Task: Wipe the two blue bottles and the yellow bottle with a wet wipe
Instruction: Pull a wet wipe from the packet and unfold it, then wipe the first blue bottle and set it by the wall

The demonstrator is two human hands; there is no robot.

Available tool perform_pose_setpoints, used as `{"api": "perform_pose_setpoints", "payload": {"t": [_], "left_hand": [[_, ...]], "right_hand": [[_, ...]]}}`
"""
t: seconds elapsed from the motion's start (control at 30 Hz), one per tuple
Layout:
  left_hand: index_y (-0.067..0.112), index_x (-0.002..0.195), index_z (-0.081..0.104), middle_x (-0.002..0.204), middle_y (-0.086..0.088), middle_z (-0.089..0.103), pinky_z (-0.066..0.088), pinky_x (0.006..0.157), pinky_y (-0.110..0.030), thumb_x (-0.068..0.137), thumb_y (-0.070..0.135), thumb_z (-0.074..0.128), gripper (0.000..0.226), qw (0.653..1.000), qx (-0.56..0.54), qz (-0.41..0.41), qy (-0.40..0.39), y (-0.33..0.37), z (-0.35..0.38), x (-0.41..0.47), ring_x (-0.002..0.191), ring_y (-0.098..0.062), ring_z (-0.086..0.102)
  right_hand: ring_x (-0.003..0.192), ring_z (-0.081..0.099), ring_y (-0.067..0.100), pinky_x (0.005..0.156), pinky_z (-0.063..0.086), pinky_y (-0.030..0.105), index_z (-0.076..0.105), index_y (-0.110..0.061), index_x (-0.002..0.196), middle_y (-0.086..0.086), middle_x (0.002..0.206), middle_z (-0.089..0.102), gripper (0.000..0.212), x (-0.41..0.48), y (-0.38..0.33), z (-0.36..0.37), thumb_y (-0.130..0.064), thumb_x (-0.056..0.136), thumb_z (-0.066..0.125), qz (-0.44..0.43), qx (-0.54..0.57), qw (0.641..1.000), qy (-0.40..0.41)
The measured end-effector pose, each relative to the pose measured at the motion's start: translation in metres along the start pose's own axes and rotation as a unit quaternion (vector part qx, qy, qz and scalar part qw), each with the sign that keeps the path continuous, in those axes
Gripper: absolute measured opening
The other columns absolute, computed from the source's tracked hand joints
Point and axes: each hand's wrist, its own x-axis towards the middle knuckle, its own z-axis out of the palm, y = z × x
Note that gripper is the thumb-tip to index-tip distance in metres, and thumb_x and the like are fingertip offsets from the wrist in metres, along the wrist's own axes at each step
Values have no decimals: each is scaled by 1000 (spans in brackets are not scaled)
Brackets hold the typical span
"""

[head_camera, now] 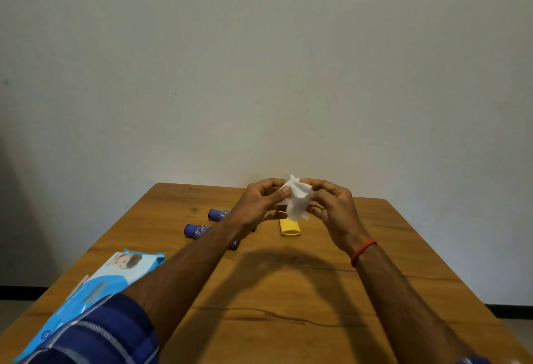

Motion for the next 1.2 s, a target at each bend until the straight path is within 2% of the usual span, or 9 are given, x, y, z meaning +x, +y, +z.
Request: {"api": "perform_pose_setpoints", "payload": {"t": [0.2, 0.37, 0.43, 0.57, 0.77, 0.9, 0.97, 1.07, 1.2], "left_hand": [[6, 122, 65, 118, -17, 69, 59, 90, -49, 94, 20, 66, 32, 999, -21, 30, 35, -7, 2, 4, 110, -33, 68], [8, 120, 68, 118, -12, 71, 60, 88, -46, 95, 16, 65, 27, 999, -6, 28, 24, -12, 3, -1, 107, -29, 70], [12, 121, 68, 119, -9, 71, 60, 87, -47, 95, 22, 64, 28, 1000, -4, 13, 18, -13, -1, -4, 108, -28, 69], [15, 122, 69, 117, -6, 72, 61, 77, -38, 96, 29, 62, 31, 1000, 29, 7, 4, -13, -18, -9, 105, -25, 70], [23, 115, 70, 111, -1, 76, 59, 84, -48, 93, 27, 68, 23, 987, 81, -23, 138, -23, -77, -7, 93, -26, 75], [26, 113, 70, 116, -4, 72, 61, 73, -35, 93, 22, 69, 21, 963, 146, -37, 224, -47, -132, -11, 102, -19, 70], [23, 116, 69, 116, -1, 71, 58, 77, -35, 91, 21, 71, 25, 949, 191, -48, 246, -57, -156, -12, 107, -17, 66], [26, 114, 66, 116, -1, 69, 55, 93, -39, 89, 14, 72, 29, 942, 238, -62, 230, -67, -184, -14, 111, -17, 63], [32, 128, 57, 136, 2, 59, 45, 95, -28, 89, 14, 71, 46, 918, 361, -127, 103, -76, -213, -19, 130, -18, 50]], "right_hand": [[102, 68, 21, 85, 60, 40, 74, -11, 104, 4, 105, 73, 17, 1, 9, 0, -12, 87, 70, -43, -125, 991, -28], [95, 62, 10, 71, 59, 30, 60, -24, 110, -10, 105, 62, 37, 4, 23, 15, -20, 80, 79, -68, -257, 964, 28], [92, 64, 12, 66, 59, 25, 60, -27, 112, -9, 105, 64, 31, 2, 28, 22, -20, 85, 74, -63, -255, 965, -8], [80, 73, 18, 58, 62, 40, 68, -21, 114, 2, 101, 71, 24, -2, 38, 36, -13, 91, 66, -67, -187, 980, -31], [70, 72, 19, 50, 59, 36, 55, -17, 112, 6, 94, 69, 28, 10, 54, 42, -7, 89, 68, -44, -182, 981, 44], [75, 71, 22, 50, 59, 37, 50, -15, 107, 7, 94, 69, 31, 16, 65, 45, -12, 86, 73, -45, -205, 977, 46], [80, 68, 24, 48, 57, 30, 53, -15, 99, 8, 94, 67, 24, 19, 71, 48, -12, 85, 73, -44, -214, 975, 46], [80, 67, 25, 49, 55, 24, 58, -16, 90, 7, 90, 66, 16, 24, 79, 52, -11, 85, 72, -43, -226, 973, 34], [77, 67, 25, 51, 54, 24, 60, -18, 88, 7, 89, 67, 15, 29, 86, 57, -10, 86, 71, -37, -229, 973, 19]]}}
